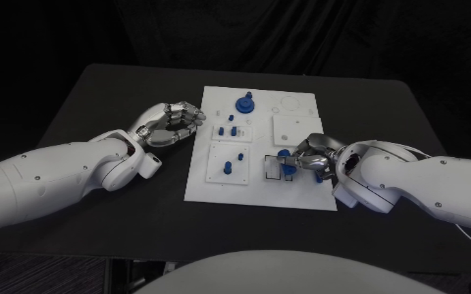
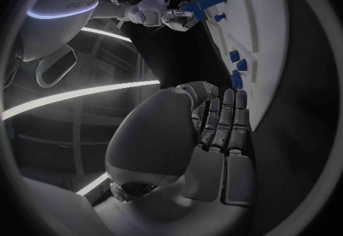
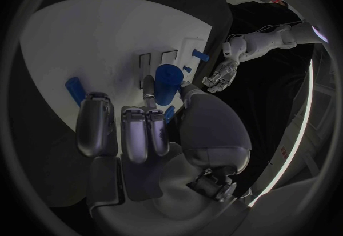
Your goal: Assemble the parts on the task board
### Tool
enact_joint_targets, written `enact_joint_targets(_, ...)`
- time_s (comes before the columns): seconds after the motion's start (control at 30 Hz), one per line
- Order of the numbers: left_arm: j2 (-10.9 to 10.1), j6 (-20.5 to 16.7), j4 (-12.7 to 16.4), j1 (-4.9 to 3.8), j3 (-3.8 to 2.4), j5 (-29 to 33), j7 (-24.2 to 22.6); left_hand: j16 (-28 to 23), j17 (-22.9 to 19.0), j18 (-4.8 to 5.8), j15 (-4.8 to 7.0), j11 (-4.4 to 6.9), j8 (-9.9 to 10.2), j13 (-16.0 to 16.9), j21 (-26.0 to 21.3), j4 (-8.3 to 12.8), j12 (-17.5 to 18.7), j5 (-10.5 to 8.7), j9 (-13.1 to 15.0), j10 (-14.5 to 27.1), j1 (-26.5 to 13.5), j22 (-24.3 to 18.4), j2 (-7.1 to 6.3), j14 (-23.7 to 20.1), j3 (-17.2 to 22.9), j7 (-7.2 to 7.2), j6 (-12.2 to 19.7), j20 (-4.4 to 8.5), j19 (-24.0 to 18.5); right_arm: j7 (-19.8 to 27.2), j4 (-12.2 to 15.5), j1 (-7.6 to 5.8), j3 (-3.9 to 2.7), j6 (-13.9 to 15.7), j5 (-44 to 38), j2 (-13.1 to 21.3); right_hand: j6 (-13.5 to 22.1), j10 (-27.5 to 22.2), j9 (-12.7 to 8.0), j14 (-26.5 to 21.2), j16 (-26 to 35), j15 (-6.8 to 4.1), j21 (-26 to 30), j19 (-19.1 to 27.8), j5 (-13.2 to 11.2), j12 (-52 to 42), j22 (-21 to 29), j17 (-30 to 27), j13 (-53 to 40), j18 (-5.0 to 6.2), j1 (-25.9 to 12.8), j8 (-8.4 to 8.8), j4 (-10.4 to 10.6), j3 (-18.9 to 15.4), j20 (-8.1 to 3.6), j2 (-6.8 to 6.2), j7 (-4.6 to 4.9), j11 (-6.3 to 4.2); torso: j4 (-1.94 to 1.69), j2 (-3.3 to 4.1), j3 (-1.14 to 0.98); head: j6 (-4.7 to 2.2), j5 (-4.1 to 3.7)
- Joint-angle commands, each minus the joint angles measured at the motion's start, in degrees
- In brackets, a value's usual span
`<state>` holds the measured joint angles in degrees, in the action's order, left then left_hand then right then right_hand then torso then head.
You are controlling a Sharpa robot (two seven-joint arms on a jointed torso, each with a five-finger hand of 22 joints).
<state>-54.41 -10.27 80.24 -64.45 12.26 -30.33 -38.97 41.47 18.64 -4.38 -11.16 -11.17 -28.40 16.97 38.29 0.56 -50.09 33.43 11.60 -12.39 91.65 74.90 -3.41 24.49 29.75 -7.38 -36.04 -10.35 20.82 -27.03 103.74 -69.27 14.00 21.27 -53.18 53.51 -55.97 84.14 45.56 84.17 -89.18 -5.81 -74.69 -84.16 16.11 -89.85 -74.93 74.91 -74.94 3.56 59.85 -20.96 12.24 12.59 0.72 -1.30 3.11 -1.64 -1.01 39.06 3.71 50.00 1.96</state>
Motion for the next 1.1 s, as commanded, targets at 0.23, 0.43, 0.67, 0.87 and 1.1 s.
enact_joint_targets(0.23,0.36,0.88,-0.10,0.07,-0.04,0.06,-3.31,0.28,-0.10,0.71,-0.34,-0.31,-0.15,-0.08,0.28,0.24,0.34,-0.16,-0.08,0.05,-0.08,1.42,0.38,-0.05,0.11,-0.46,0.08,-0.19,-0.19,-1.93,-0.54,0.26,-0.02,-3.68,1.29,-0.99,0.29,5.86,0.15,5.07,0.33,0.51,0.57,-0.46,0.07,-0.15,-10.41,10.90,-15.06,-0.10,-1.24,0.93,0.87,0.17,0.27,1.60,-0.44,0.35,-0.02,0.02,-0.03,0.00,0.09)
enact_joint_targets(0.43,0.27,0.89,-0.10,0.07,-0.04,0.06,-3.25,0.28,-0.10,0.71,-0.34,-0.31,-0.15,-0.08,0.28,0.24,0.34,-0.16,-0.08,0.05,-0.08,1.42,0.38,-0.05,0.11,-0.46,0.08,-0.19,-0.19,-1.57,-0.91,0.35,-0.02,-4.45,1.30,-1.54,0.90,5.86,-0.19,5.00,0.42,0.88,0.76,-0.39,-0.03,-0.15,-10.37,10.56,-15.06,-0.08,-3.21,1.99,2.50,-0.94,0.60,1.34,-0.14,0.58,0.02,-0.02,0.01,0.00,0.26)
enact_joint_targets(0.67,0.30,0.98,-0.13,0.08,-0.04,0.06,-3.17,0.31,-0.11,0.72,-0.38,-0.34,-0.15,-0.11,0.30,0.24,0.36,-0.08,-0.09,0.04,-0.14,1.43,0.39,-0.03,0.11,-0.50,0.08,-0.24,-0.22,-1.32,-1.31,0.39,-0.02,-5.13,1.30,-2.28,1.45,5.86,-0.44,4.95,0.48,1.16,1.18,-0.21,-0.04,-0.15,-10.26,10.33,-15.06,0.00,-3.96,2.72,3.26,-2.02,0.84,1.36,0.07,0.74,-0.07,-0.05,-0.01,0.00,0.25)
enact_joint_targets(0.87,0.33,1.09,-0.17,0.08,-0.04,0.06,-3.08,0.33,-0.11,0.72,-0.40,-0.35,-0.15,-0.12,0.31,0.24,0.37,-0.06,-0.09,0.03,-0.15,1.43,0.41,0.00,0.11,-0.51,0.08,-0.26,-0.22,-1.26,-1.72,0.41,-0.02,-5.65,1.30,-2.78,1.71,5.86,-0.54,4.95,0.48,1.30,1.59,-0.06,-0.04,-0.15,-10.15,10.35,-15.06,0.09,-4.35,3.05,3.67,-2.58,0.97,1.36,0.18,0.82,-0.07,-0.07,-0.04,0.00,0.40)
enact_joint_targets(1.1,0.41,1.27,-0.26,0.10,-0.04,0.06,-2.98,0.33,-0.11,0.72,-0.40,-0.35,-0.15,-0.12,0.31,0.24,0.37,-0.06,-0.09,0.03,-0.15,1.43,0.41,0.00,0.11,-0.51,0.08,-0.26,-0.22,-1.10,-1.54,0.45,-0.02,-6.16,1.30,-3.05,1.73,5.86,-0.55,4.96,0.47,1.38,1.87,0.05,0.01,-0.15,-10.08,10.40,-15.06,0.15,-3.88,3.17,3.29,-2.93,1.08,1.06,0.19,0.87,-0.02,-0.03,0.02,0.00,0.56)
